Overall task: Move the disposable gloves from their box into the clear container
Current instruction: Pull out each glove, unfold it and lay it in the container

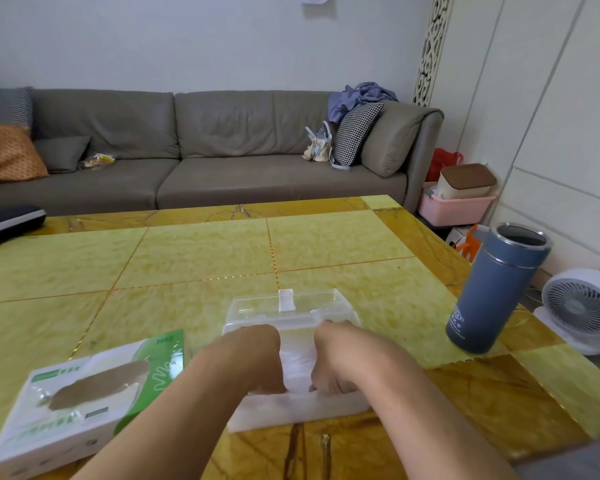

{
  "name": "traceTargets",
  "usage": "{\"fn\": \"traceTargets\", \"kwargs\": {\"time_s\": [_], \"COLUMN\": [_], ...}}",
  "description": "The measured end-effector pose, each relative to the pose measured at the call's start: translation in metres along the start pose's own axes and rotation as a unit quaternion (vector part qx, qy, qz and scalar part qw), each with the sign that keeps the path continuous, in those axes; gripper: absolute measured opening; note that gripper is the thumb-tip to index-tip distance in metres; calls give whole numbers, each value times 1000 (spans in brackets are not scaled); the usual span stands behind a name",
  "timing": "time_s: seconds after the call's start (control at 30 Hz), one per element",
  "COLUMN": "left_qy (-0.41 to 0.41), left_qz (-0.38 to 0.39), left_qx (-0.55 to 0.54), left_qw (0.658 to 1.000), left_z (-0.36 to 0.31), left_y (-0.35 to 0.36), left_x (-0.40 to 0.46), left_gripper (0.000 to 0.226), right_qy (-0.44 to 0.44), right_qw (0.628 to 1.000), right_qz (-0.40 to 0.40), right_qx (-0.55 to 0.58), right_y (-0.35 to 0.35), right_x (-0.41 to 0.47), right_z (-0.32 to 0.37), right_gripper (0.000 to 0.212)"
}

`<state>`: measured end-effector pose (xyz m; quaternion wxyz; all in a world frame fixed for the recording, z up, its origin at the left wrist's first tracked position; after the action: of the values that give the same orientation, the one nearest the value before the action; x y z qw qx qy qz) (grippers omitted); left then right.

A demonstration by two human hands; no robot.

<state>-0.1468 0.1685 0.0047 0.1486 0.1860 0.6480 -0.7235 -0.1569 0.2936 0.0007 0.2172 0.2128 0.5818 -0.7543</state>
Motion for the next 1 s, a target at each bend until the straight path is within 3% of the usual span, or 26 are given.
{"fn": "traceTargets", "kwargs": {"time_s": [0.07, 0.3, 0.37, 0.43, 0.57, 0.67, 0.8, 1.0], "left_qy": [8, -2, -4, -3, -3, -12, -21, -3], "left_qz": [1, -42, -40, -37, -47, -56, -54, -116], "left_qx": [15, 22, 26, 29, 19, 2, -15, -23], "left_qw": [1000, 999, 999, 999, 999, 998, 998, 993], "left_z": [0, -2, -1, -2, -1, 6, 19, 35], "left_y": [-4, 4, 3, -1, -4, 0, 5, 9], "left_x": [-1, 5, 4, 4, 4, 6, 5, -12], "left_gripper": [30, 20, 19, 21, 16, 25, 22, 20], "right_qy": [-12, 25, 33, 12, 47, -11, -76, -108], "right_qw": [1000, 996, 996, 999, 997, 1000, 992, 981], "right_qz": [-3, 28, 34, -19, 42, -28, -85, -158], "right_qx": [-14, -84, -74, -36, -49, -2, 47, 11], "right_y": [1, 2, 7, 4, 7, 2, 2, 6], "right_x": [6, 25, 29, 31, 27, 22, 5, -15], "right_z": [1, 10, 7, 8, 8, 7, 12, 27], "right_gripper": [19, 36, 31, 21, 32, 32, 10, 22]}}
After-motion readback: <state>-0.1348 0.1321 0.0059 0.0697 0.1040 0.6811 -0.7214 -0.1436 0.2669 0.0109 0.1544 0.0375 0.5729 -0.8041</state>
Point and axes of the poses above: each hand's wrist, its own x-axis towards the middle knuckle, its own y-axis out of the palm, z = x × y, the point moved 5 cm from there along x, towards the middle knuckle, and after that the axes turned 9 degrees about x, right-handed, at the moved point
